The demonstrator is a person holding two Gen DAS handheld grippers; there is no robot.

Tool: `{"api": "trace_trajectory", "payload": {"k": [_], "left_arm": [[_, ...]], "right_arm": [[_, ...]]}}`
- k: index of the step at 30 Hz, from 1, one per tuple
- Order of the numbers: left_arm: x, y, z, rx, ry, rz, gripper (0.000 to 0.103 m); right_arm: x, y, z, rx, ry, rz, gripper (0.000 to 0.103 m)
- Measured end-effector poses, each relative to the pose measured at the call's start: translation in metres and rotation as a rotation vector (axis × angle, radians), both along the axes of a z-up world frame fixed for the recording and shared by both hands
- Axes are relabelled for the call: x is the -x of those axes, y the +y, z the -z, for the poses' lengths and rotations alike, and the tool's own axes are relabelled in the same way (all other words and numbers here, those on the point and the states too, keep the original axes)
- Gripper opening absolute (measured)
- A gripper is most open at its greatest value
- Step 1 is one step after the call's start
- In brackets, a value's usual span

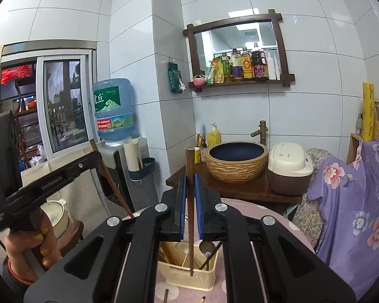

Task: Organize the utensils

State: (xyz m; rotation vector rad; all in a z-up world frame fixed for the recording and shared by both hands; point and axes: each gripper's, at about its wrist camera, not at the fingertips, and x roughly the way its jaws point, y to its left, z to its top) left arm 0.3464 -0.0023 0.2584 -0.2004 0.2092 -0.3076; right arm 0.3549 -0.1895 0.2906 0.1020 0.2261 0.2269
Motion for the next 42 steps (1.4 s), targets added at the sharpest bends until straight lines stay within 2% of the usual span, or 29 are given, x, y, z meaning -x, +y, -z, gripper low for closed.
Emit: {"api": "trace_trajectory", "payload": {"k": [5,8,9,15,22,28,32,33,35,36,37,38,42], "left_arm": [[-0.025,-0.016,0.025,-0.012,0.023,-0.042,0.008],[-0.037,-0.022,0.043,-0.039,0.049,-0.059,0.008],[-0.040,-0.024,0.052,-0.042,0.065,-0.060,0.008],[-0.050,-0.029,0.087,-0.058,0.145,-0.045,0.008],[-0.058,-0.031,0.106,-0.070,0.192,-0.034,0.008],[-0.059,-0.039,0.118,-0.104,0.219,0.002,0.008],[-0.066,-0.040,0.131,-0.101,0.282,0.037,0.009],[-0.066,-0.039,0.133,-0.101,0.287,0.032,0.011],[-0.065,-0.039,0.136,-0.106,0.294,0.031,0.023],[-0.064,-0.038,0.138,-0.103,0.297,0.036,0.037],[-0.063,-0.036,0.138,-0.097,0.294,0.036,0.049],[-0.059,-0.035,0.138,-0.098,0.283,0.028,0.050],[-0.044,-0.038,0.136,-0.135,0.247,0.033,0.050]], "right_arm": [[-0.023,0.008,0.020,0.022,-0.018,0.041,0.008],[-0.039,0.011,0.040,0.019,0.009,0.053,0.007],[-0.043,0.012,0.047,0.018,0.016,0.054,0.004],[-0.060,0.017,0.079,0.038,0.068,0.070,0.003],[-0.071,0.018,0.084,0.042,0.075,0.076,0.002],[-0.062,0.009,0.094,0.010,0.084,0.074,0.002],[-0.055,-0.001,0.103,0.007,0.095,0.084,0.003],[-0.055,-0.006,0.105,0.000,0.104,0.090,0.005],[-0.056,-0.020,0.115,-0.021,0.133,0.111,0.009],[-0.058,-0.027,0.121,-0.034,0.153,0.118,0.017],[-0.059,-0.035,0.128,-0.050,0.180,0.126,0.035],[-0.060,-0.044,0.137,-0.068,0.200,0.139,0.043],[-0.064,-0.071,0.169,-0.071,0.268,0.197,0.044]]}}
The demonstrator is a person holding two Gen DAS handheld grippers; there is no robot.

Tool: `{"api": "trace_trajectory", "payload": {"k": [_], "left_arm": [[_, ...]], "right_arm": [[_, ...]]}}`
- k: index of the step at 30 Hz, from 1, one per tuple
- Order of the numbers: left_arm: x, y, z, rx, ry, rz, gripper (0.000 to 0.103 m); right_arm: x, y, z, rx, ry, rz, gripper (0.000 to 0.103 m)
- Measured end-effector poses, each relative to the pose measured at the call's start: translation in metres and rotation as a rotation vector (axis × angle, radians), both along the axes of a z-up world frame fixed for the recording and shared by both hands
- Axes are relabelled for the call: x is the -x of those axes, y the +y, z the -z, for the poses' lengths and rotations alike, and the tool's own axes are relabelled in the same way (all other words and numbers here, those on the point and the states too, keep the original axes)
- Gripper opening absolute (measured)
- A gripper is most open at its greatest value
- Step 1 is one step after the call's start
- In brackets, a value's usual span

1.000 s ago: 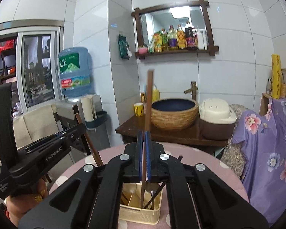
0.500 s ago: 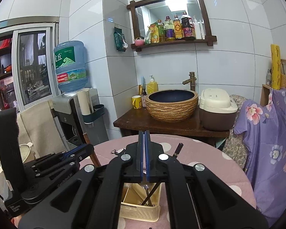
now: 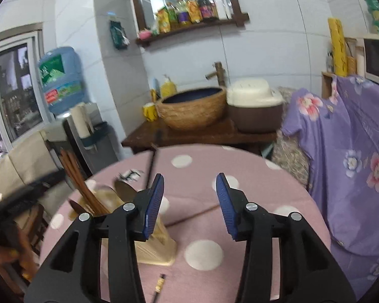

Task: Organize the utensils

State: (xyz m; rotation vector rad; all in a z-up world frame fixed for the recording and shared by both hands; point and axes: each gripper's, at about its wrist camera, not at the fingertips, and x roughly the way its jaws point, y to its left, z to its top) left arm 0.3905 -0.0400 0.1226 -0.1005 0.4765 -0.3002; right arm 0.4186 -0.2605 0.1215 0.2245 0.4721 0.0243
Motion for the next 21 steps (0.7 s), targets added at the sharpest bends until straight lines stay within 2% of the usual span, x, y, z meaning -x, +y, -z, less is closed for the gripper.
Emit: {"api": "trace_trajectory", "payload": {"k": [2,5,9,15,21], "left_arm": [[0.012,0.002,-0.001,0.009,-0.024,0.004,0.052],[0.033,0.008,0.003,0.036,-0.062,-0.008,0.062],[0.055,0.012,0.019,0.027,-0.064,-0.033,0.064],[0.078,0.032,0.045,0.048,-0.032,-0.099,0.064],[0.097,0.054,0.054,0.083,-0.037,-0.139,0.064]], "right_arm": [[-0.007,-0.015,0.019,-0.030,0.064,0.014,0.044],[-0.024,-0.034,0.052,-0.087,0.170,0.049,0.044],[-0.054,-0.045,0.091,-0.116,0.300,0.090,0.044],[-0.100,-0.056,0.130,-0.214,0.416,0.127,0.044],[-0.147,-0.061,0.145,-0.263,0.468,0.191,0.041]]}}
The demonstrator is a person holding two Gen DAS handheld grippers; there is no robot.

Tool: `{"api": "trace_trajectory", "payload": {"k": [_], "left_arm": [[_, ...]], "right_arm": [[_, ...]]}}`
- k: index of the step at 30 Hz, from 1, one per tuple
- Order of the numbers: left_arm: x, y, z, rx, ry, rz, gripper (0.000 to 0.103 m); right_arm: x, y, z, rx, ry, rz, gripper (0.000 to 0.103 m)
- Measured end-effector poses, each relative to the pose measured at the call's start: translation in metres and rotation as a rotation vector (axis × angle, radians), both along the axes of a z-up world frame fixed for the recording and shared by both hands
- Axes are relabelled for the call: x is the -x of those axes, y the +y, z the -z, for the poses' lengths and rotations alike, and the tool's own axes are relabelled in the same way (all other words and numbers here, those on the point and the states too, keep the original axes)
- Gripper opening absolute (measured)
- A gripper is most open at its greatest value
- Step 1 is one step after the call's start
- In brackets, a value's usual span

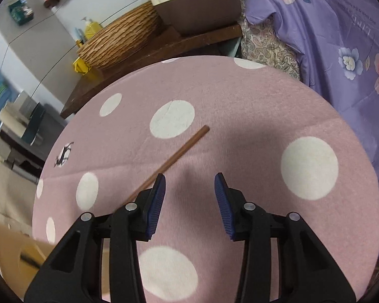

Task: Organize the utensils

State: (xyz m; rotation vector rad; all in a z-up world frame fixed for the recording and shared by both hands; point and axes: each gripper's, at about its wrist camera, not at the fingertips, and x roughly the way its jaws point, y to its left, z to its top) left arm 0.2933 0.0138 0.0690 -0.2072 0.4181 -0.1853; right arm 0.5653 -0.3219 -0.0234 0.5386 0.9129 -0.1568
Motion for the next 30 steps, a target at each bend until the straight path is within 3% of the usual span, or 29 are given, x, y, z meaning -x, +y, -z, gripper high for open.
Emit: {"api": "trace_trajectory", "payload": {"k": [4,12,20,23,25,30], "left_arm": [[0.008,0.009,0.005,-0.003,-0.007,-0.024,0.065],[0.017,0.016,0.013,-0.013,-0.018,-0.031,0.065],[0.015,0.010,0.020,-0.018,-0.006,-0.010,0.065],[0.015,0.010,0.022,-0.013,0.001,-0.007,0.065],[0.016,0.011,0.024,-0.010,0.006,-0.011,0.065],[0.015,0.011,0.028,-0.007,0.019,-0.006,0.065]], "right_arm": [[-0.026,0.001,0.011,0.016,0.062,0.028,0.033],[-0.057,0.002,0.017,0.011,0.093,0.065,0.032],[-0.073,0.016,0.016,0.128,0.141,0.059,0.019],[-0.074,0.014,0.016,0.122,0.130,0.066,0.015],[-0.072,0.007,0.013,0.106,0.102,0.087,0.001],[-0.066,-0.017,0.006,0.060,0.066,0.112,0.001]]}}
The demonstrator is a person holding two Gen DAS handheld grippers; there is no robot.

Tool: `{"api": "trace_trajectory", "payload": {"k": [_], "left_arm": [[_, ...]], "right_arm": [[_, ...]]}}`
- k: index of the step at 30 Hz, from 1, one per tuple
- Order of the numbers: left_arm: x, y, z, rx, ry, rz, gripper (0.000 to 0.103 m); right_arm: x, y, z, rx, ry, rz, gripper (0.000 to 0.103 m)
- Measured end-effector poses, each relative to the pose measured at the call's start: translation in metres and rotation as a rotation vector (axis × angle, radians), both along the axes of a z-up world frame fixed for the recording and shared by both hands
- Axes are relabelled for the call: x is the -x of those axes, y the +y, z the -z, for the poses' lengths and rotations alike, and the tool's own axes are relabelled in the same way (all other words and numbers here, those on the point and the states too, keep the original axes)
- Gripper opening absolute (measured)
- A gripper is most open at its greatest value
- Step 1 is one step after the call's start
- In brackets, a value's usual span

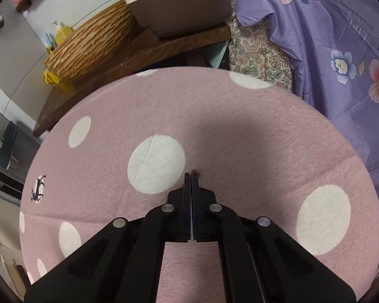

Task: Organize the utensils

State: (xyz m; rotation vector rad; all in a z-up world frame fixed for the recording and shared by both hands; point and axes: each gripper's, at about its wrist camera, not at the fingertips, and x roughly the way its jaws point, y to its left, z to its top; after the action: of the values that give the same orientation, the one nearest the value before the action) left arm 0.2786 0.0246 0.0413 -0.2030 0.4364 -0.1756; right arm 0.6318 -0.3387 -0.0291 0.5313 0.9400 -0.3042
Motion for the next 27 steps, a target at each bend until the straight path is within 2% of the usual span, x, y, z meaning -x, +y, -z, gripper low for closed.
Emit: {"api": "trace_trajectory", "payload": {"k": [3,5,9,12,16,22,27], "left_arm": [[0.001,-0.001,0.000,0.007,-0.001,0.005,0.065],[0.002,-0.002,0.000,0.011,-0.004,0.008,0.065],[0.000,0.000,0.003,0.029,0.008,0.013,0.065],[0.000,0.003,0.005,0.026,0.015,0.006,0.065],[0.000,0.008,0.009,0.041,0.024,0.002,0.065],[-0.003,0.009,0.012,0.044,0.031,0.014,0.066],[-0.005,0.013,0.016,0.056,0.046,0.009,0.066]], "right_arm": [[0.002,-0.010,0.002,-0.045,0.017,0.016,0.001],[0.001,-0.012,0.006,-0.147,0.030,0.008,0.001],[-0.003,-0.001,0.007,-0.166,0.049,0.021,0.002],[-0.009,0.007,0.012,-0.148,0.093,0.039,0.004],[-0.012,0.013,0.015,-0.134,0.098,0.054,0.015],[-0.022,0.025,0.014,-0.067,0.125,0.059,0.015],[-0.042,0.033,0.012,0.033,0.143,0.021,0.014]]}}
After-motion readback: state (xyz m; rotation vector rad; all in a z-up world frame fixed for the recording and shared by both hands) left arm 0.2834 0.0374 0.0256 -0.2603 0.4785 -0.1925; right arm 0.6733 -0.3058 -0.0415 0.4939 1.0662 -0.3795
